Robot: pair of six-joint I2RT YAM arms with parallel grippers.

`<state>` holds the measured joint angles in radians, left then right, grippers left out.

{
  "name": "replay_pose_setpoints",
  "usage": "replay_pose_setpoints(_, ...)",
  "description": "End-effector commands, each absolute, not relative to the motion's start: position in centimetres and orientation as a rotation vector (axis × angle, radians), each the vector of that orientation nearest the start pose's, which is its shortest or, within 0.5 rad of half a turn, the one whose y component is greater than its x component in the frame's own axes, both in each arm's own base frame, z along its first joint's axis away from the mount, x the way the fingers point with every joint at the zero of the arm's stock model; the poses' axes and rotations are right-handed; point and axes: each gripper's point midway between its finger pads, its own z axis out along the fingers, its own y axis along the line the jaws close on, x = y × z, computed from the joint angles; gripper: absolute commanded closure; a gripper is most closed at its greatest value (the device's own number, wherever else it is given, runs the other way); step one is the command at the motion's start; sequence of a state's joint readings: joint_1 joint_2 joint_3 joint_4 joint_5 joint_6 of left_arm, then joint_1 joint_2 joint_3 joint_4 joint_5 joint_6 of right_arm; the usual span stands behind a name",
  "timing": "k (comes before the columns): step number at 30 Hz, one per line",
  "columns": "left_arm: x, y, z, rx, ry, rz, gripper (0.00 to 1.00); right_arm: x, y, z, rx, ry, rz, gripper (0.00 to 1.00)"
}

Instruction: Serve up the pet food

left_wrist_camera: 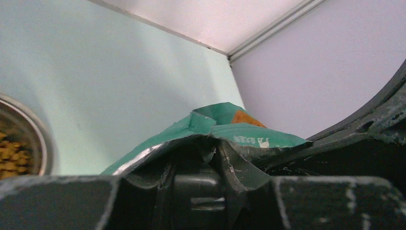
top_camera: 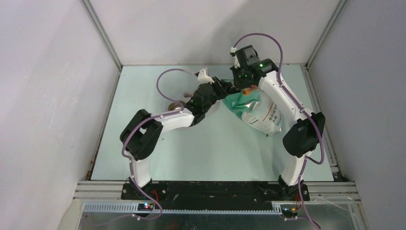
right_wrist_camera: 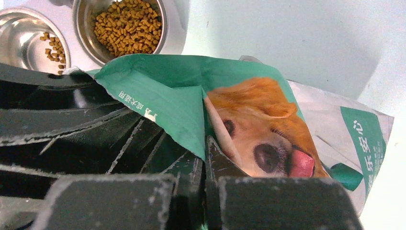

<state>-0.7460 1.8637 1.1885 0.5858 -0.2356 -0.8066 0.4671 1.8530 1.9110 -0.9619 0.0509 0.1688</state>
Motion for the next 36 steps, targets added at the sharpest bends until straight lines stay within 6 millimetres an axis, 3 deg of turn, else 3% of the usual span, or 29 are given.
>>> replay_pose_setpoints(1, 41.0, -41.8, 19.2, -0.270, 1.848, -1.238, 1.00, 39.0, 19.4, 20.9, -0.338, 2.550, 0.186, 1.00)
replay_pose_setpoints(4, 39.8, -42.5, 20.3, -0.331, 1.876, -1.430, 1.00, 39.3, 18.9, 21.4, -0.322, 2.538, 0.194, 1.00)
replay_pose_setpoints(10, 39.7, -40.9, 23.0, -0.443, 1.863, -1.576, 1.00, 39.7, 17.5, 22.0, -0.303, 2.525, 0.182, 1.00)
replay_pose_setpoints(18, 39.4, -38.8, 26.5, -0.460, 1.838, -1.623, 1.00, 39.9, 16.1, 23.1, -0.316, 2.491, 0.185, 1.00)
replay_pose_setpoints(22, 40.0, -37.4, 27.7, -0.455, 1.821, -1.621, 1.00, 39.5, 16.2, 23.5, -0.359, 2.478, 0.246, 1.00)
replay_pose_setpoints(31, 41.0, -34.5, 31.4, -0.441, 1.728, -1.683, 1.00, 39.4, 15.1, 24.5, -0.393, 2.436, 0.199, 1.00)
replay_pose_setpoints(36, 41.8, -32.5, 32.1, -0.463, 1.686, -1.670, 1.00, 39.6, 14.9, 26.2, -0.400, 2.402, 0.188, 1.00)
